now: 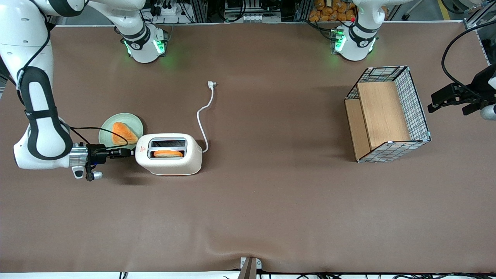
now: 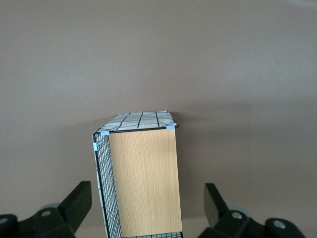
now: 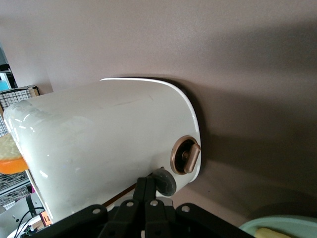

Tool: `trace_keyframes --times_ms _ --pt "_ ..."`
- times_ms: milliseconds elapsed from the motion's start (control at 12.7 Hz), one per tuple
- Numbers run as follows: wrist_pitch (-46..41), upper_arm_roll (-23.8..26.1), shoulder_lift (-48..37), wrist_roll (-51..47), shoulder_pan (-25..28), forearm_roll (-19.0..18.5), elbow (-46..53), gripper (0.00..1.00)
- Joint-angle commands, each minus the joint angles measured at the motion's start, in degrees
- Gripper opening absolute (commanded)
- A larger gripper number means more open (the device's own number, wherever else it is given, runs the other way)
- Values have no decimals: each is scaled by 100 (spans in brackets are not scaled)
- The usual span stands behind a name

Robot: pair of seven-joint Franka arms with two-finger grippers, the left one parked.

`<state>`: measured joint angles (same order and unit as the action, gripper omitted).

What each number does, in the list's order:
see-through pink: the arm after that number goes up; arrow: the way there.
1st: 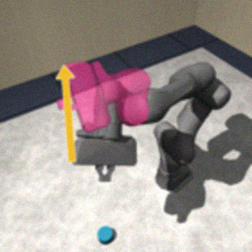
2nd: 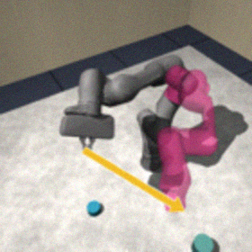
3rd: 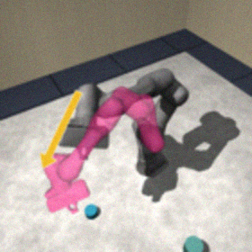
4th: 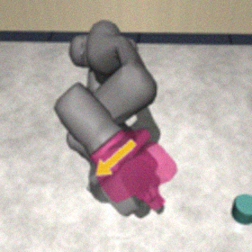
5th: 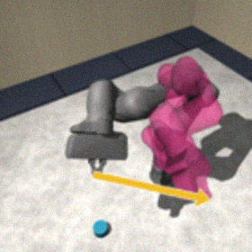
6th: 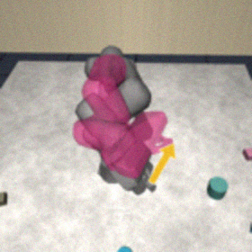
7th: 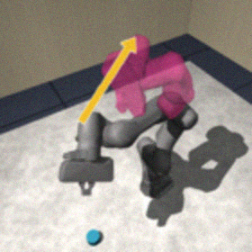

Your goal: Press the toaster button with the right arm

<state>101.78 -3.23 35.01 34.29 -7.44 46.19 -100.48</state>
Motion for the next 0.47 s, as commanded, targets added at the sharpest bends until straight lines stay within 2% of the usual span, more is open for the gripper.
trace_keyframes --times_ms 0,395 --pt "131 59 312 402 -82 100 -60 0" --pt "149 68 489 702 -91 197 -60 0"
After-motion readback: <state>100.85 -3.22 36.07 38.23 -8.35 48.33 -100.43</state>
